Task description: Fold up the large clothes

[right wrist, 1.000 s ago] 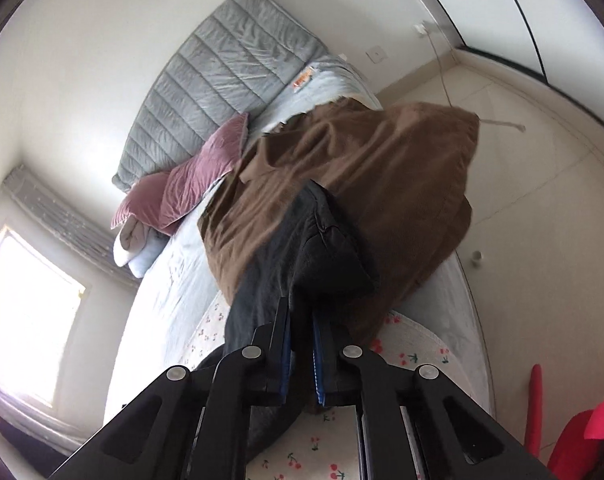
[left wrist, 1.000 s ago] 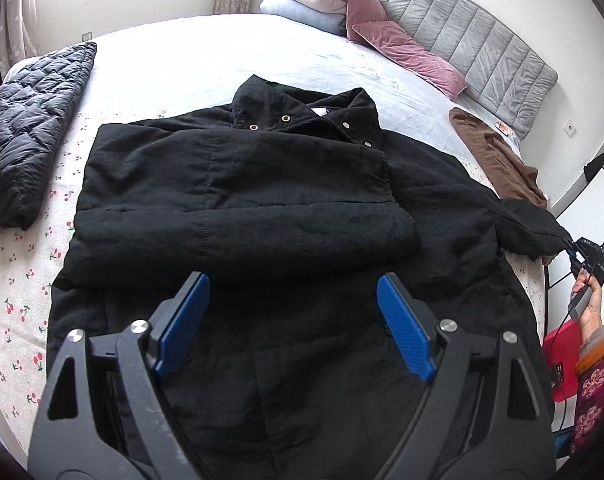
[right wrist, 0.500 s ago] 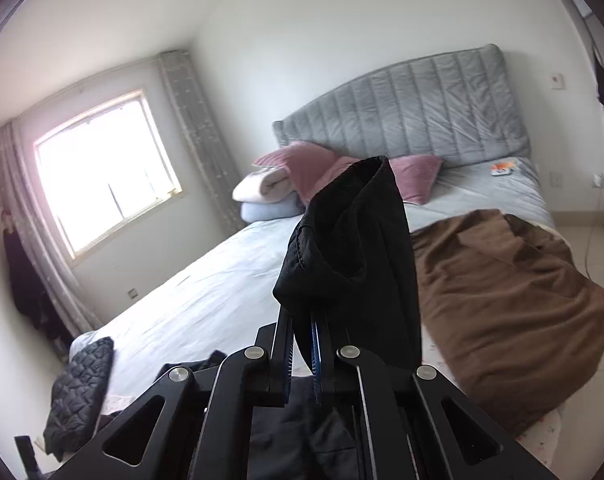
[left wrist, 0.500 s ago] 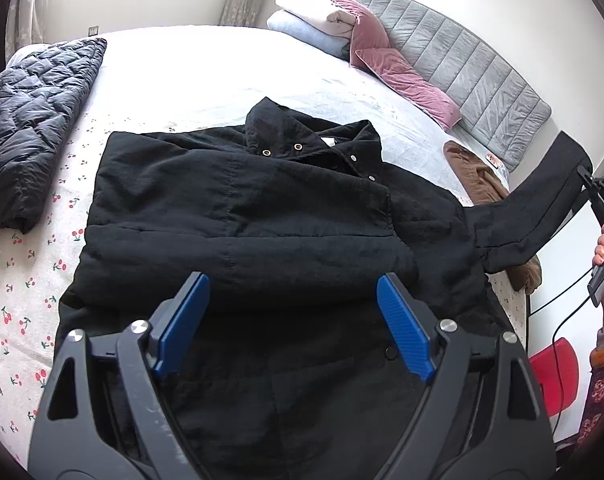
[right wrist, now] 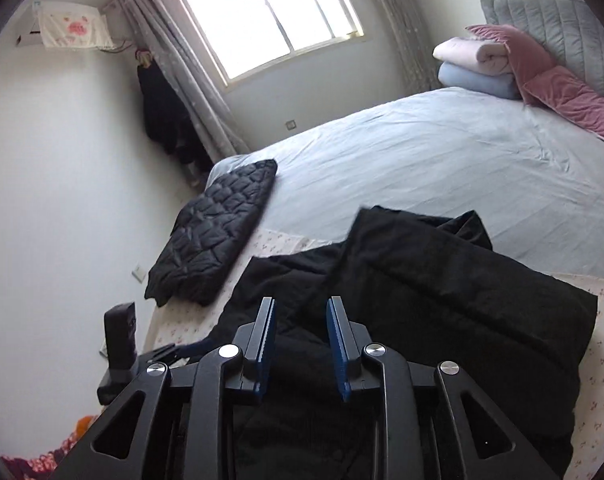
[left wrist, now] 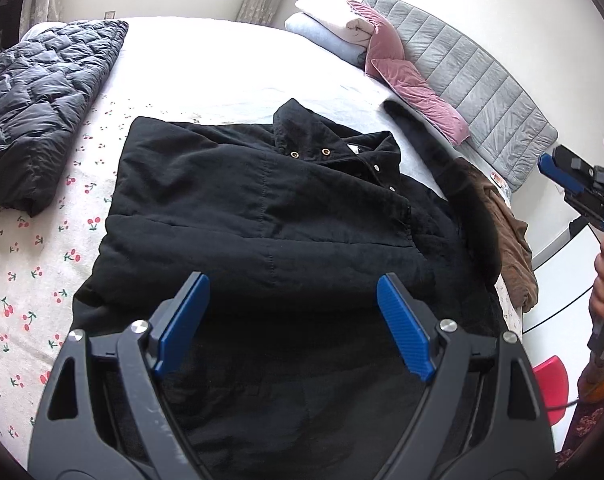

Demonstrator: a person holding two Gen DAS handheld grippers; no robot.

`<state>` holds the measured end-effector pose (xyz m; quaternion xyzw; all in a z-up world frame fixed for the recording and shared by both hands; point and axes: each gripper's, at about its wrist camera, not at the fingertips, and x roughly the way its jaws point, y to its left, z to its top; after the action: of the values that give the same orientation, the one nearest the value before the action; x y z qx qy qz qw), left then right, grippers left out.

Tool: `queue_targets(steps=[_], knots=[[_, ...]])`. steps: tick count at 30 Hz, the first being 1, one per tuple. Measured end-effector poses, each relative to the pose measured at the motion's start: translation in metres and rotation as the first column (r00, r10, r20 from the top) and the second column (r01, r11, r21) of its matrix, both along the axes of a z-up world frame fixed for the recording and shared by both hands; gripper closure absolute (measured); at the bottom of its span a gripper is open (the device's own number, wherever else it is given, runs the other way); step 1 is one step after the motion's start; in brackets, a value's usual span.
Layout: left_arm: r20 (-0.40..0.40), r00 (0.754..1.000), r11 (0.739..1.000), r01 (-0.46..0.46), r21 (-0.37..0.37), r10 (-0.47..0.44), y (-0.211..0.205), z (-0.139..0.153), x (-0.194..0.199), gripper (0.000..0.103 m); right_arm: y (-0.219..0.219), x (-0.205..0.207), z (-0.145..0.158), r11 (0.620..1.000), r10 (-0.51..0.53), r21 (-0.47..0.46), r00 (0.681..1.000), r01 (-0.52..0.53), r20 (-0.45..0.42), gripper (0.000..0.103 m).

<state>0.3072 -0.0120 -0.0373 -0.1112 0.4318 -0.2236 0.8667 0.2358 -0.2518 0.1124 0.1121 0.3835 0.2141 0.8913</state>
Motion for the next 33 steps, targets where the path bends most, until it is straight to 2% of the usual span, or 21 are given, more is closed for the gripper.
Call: queue_targets(steps=[3,7,10,14,15,16,17,18,19,21,23,24,26,28,29,32,33], knots=[[-0.009,1.000,1.000,0.004,0.004,-0.004,-0.002,-0.001,0.007,0.017,-0.008,-0.007,-0.002,0.997,-0.039,-0.072,0.998,0.042,0.043,0.042],[-0.039,0.999,0.999,0.037,-0.013,-0.037,-0.021,-0.002,0.026,0.017,-0.055,-0.005,-0.006,0.980,-0.157,-0.118,0.986,0.163,0.052,0.040],[-0.063,0.994,0.996,0.086,-0.014,-0.087,-0.050,-0.006,0.044,0.019,-0.109,-0.006,-0.011,0.957,-0.259,-0.124,0.965,0.262,0.043,0.040],[-0.149,0.981,0.991,0.121,-0.053,-0.128,-0.090,-0.024,0.075,0.028,-0.182,-0.012,-0.033,0.907,-0.416,-0.072,0.909,0.414,-0.007,0.039],[-0.177,0.976,0.991,0.119,-0.063,-0.128,-0.099,-0.031,0.081,0.033,-0.198,-0.013,-0.043,0.891,-0.452,-0.058,0.892,0.450,-0.030,0.039],[-0.207,0.969,0.990,0.119,-0.069,-0.131,-0.108,-0.037,0.086,0.045,-0.212,-0.015,-0.052,0.875,-0.483,-0.054,0.874,0.481,-0.052,0.039],[-0.233,0.963,0.989,0.124,-0.079,-0.139,-0.116,-0.044,0.090,0.066,-0.224,-0.016,-0.063,0.858,-0.513,-0.057,0.855,0.510,-0.075,0.039],[-0.236,0.963,0.991,0.120,-0.059,-0.131,-0.122,-0.046,0.089,0.077,-0.235,-0.017,-0.073,0.844,-0.537,-0.063,0.838,0.533,-0.095,0.039],[-0.202,0.972,0.993,0.116,-0.036,-0.121,-0.124,-0.042,0.085,0.097,-0.244,-0.020,-0.081,0.833,-0.554,-0.067,0.826,0.550,-0.108,0.039],[-0.108,0.989,0.993,0.096,-0.067,-0.102,-0.117,-0.027,0.067,0.097,-0.261,-0.022,-0.097,0.813,-0.582,-0.072,0.803,0.578,-0.124,0.039],[-0.055,0.997,0.994,0.055,-0.095,-0.060,-0.103,-0.016,0.048,0.097,-0.272,-0.019,-0.108,0.806,-0.592,-0.078,0.795,0.587,-0.135,0.039],[-0.058,0.998,0.998,0.034,-0.049,-0.037,-0.099,-0.016,0.040,0.097,-0.277,-0.013,-0.114,0.804,-0.595,-0.082,0.791,0.589,-0.141,0.039],[-0.107,0.994,0.995,0.046,0.094,-0.036,-0.102,-0.024,0.034,0.093,-0.287,0.001,-0.125,0.798,-0.601,-0.077,0.783,0.597,-0.160,0.039],[-0.098,0.995,0.986,0.049,0.160,-0.033,-0.102,-0.024,0.033,0.083,-0.297,0.019,-0.139,0.794,-0.602,-0.033,0.775,0.608,-0.193,0.039],[-0.065,0.998,0.985,0.032,0.169,-0.022,-0.101,-0.018,0.032,0.082,-0.300,0.028,-0.148,0.793,-0.595,-0.003,0.774,0.609,-0.215,0.040],[0.108,0.994,0.984,-0.011,0.177,-0.008,-0.106,0.009,0.029,0.081,-0.309,0.051,-0.171,0.788,-0.572,0.084,0.775,0.610,-0.268,0.044],[0.156,0.987,0.986,0.006,0.168,-0.033,-0.112,0.015,0.030,0.080,-0.312,0.058,-0.177,0.784,-0.570,0.095,0.773,0.613,-0.279,0.052]])
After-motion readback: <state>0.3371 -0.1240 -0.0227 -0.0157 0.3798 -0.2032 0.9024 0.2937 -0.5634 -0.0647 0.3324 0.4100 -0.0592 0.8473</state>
